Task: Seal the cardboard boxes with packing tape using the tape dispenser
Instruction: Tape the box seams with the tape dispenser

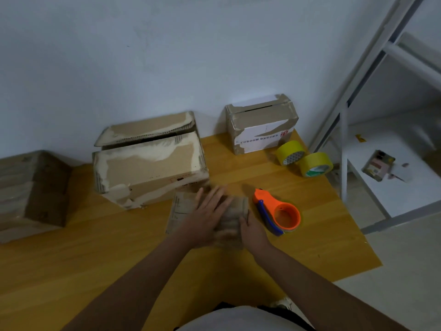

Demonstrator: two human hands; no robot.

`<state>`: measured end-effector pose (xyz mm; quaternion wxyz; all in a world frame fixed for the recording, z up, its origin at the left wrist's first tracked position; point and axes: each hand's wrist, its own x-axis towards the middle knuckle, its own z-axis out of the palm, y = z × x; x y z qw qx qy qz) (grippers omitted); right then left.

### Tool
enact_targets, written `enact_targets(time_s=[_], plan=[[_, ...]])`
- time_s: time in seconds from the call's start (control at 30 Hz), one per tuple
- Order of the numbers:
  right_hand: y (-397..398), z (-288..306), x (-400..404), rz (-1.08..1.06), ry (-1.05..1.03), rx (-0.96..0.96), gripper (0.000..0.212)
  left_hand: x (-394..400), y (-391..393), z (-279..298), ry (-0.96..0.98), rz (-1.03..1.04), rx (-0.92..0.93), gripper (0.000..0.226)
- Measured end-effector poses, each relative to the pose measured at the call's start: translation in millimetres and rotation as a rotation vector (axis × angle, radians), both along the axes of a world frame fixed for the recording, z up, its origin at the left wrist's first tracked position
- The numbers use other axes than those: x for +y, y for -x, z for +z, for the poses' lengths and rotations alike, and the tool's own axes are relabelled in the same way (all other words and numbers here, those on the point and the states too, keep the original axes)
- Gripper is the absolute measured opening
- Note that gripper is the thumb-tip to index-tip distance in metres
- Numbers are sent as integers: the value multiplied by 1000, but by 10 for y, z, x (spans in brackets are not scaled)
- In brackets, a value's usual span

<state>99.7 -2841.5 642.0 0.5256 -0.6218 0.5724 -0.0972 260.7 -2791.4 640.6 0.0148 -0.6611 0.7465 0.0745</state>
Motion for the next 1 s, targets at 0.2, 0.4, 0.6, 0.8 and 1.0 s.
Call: enact_targets(time_s=[0.2, 0.4, 0.6, 0.8, 1.0], plan=[[-3, 96, 15, 31, 7, -1, 50, 449, -229, 2, 117, 955, 693, 59], [65, 112, 24, 49, 25, 28, 51, 392, -339, -17, 87, 1057, 812, 47], [518, 116, 126, -36, -183, -143, 58, 205, -400, 9, -97, 959, 988, 45], [746, 162, -22, 117, 140, -74, 54, -425, -144, 221, -105, 467, 644, 49], [859, 23, 134, 176, 35, -45, 49, 36, 71, 164, 88, 576, 581, 75]])
